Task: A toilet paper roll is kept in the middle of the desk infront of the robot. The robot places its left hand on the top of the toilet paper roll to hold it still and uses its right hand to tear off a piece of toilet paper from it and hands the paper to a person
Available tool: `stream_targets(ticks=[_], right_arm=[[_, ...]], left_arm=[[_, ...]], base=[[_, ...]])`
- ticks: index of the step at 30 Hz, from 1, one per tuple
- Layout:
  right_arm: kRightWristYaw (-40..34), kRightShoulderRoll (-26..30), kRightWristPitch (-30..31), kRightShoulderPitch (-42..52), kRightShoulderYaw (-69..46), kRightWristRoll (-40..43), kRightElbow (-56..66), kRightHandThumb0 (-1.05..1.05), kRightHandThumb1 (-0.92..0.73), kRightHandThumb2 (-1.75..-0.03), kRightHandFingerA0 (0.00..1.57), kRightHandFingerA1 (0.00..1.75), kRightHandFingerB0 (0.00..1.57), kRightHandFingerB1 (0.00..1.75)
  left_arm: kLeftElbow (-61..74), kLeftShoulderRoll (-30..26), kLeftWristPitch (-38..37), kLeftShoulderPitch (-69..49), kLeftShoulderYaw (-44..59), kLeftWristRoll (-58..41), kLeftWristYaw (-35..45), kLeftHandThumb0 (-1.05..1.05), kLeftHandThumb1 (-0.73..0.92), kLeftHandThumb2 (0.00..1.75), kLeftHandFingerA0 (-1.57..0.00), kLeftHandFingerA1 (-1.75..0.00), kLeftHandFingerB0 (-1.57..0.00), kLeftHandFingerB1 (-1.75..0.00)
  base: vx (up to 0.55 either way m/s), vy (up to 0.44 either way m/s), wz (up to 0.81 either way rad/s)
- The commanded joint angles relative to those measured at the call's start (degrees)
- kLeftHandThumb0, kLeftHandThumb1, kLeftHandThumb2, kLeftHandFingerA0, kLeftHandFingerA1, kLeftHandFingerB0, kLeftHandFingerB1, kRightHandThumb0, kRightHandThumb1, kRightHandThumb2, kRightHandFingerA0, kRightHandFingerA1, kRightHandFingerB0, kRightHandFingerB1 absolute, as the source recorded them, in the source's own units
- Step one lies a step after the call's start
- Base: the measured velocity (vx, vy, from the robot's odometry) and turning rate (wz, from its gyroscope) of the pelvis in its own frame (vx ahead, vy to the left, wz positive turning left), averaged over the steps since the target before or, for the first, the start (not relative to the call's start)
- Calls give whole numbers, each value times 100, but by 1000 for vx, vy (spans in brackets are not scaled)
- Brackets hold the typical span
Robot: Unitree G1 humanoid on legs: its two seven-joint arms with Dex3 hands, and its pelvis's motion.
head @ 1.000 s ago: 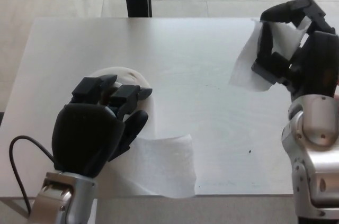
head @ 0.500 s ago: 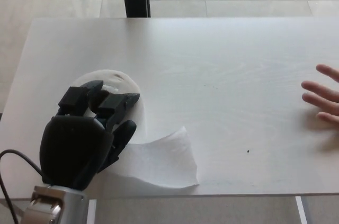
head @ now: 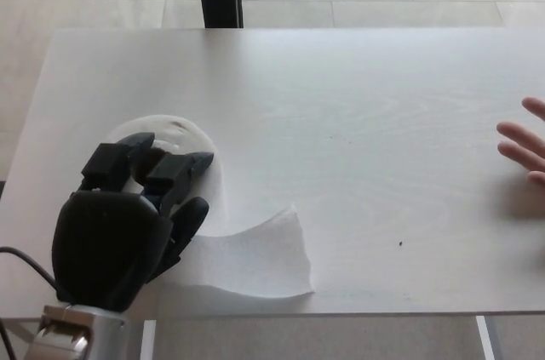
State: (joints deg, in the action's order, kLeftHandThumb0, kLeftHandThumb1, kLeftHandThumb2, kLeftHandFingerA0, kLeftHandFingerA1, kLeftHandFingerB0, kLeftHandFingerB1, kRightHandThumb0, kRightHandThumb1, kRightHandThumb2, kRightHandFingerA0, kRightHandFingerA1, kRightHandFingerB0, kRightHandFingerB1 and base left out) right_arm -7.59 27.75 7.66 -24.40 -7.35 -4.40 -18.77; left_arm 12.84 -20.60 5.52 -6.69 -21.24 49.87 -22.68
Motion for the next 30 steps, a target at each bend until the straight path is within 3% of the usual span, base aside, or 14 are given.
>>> stream_targets(ticks=[1, 4, 13, 15, 17, 18, 19, 20, 22, 23, 24, 25, 26, 30], right_arm=[[-475, 1087, -2050, 205, 1490, -2076, -1532, -17, -64, -82, 82, 175, 68, 149], [-667, 1151, -2020, 56, 1774, -2217, -1812, -22, -72, -67, 86, 174, 71, 135], [-1266, 1207, -2162, -260, 2282, -2343, -2599, -23, -74, -61, 81, 172, 61, 148], [-1121, 1197, -2036, -317, 2324, -2277, -2650, -27, -71, -61, 74, 165, 71, 120], [-969, 1267, -2047, -422, 2476, -2333, -2784, -34, -57, -89, 88, 122, 79, 86], [-970, 1278, -2071, -435, 2510, -2338, -2820, -34, -57, -89, 88, 122, 79, 86], [-870, 1329, -2091, -496, 2620, -2401, -2888, -24, -75, -63, 76, 128, 81, 76], [-853, 1353, -2157, -539, 2666, -2410, -2952, -24, -75, -62, 80, 108, 82, 63], [-909, 1363, -2089, -656, 2840, -2546, -3169, -30, -67, -60, 53, 56, 50, 37], [-947, 1395, -2028, -712, 2979, -2692, -3232, -39, -67, -60, 28, 45, 36, 32], [-982, 1417, -1971, -760, 3107, -2829, -3284, -39, -67, -60, 28, 45, 36, 32], [-955, 1412, -1825, -825, 3227, -2943, -3331, -57, -48, -84, 0, 21, 9, 39], [-956, 1409, -1720, -870, 3320, -3014, -3350, -60, -66, -60, 0, 4, 11, 28], [-1029, 1402, -1559, -902, 3437, -3112, -3277, -74, -58, -76, 0, 0, 5, 22]], left_arm=[[-382, -411, -58, -600, 130, -30, 428, -46, 85, 65, -28, -63, -52, -45], [-360, -440, -50, -641, 148, -21, 443, -47, 87, 66, -27, -63, -52, -44], [-378, -418, -4, -752, 188, -12, 403, -46, 85, 65, -29, -64, -53, -44], [-364, -425, 11, -771, 192, -18, 432, -46, 86, 65, -29, -63, -53, -44], [-393, -415, -78, -775, 209, -83, 357, -46, 86, 65, -28, -64, -53, -45], [-394, -413, -91, -790, 215, -85, 354, -46, 86, 65, -28, -64, -53, -45], [-425, -419, -118, -792, 219, -66, 330, -46, 86, 65, -28, -65, -53, -45], [-426, -414, -117, -793, 225, -61, 350, -46, 86, 65, -28, -63, -53, -44], [-436, -416, -148, -804, 230, -50, 359, -46, 87, 66, -28, -62, -53, -44], [-439, -410, -157, -808, 236, -46, 364, -46, 86, 65, -29, -62, -54, -44], [-444, -407, -168, -817, 245, -40, 357, -46, 86, 65, -29, -62, -54, -44], [-464, -396, -182, -818, 245, -41, 342, -46, 86, 65, -29, -62, -54, -44], [-471, -382, -188, -819, 249, -41, 342, -46, 85, 65, -29, -62, -55, -44], [-458, -360, -166, -833, 252, -15, 405, -46, 86, 65, -28, -62, -54, -44]], base=[[0, 0, 0], [0, 0, 0], [0, 0, 0], [0, 0, 0], [0, 0, 0], [0, 0, 0], [0, 0, 0], [0, 0, 0], [0, 0, 0], [0, 0, 0], [0, 0, 0], [0, 0, 0], [0, 0, 0], [0, 0, 0]])
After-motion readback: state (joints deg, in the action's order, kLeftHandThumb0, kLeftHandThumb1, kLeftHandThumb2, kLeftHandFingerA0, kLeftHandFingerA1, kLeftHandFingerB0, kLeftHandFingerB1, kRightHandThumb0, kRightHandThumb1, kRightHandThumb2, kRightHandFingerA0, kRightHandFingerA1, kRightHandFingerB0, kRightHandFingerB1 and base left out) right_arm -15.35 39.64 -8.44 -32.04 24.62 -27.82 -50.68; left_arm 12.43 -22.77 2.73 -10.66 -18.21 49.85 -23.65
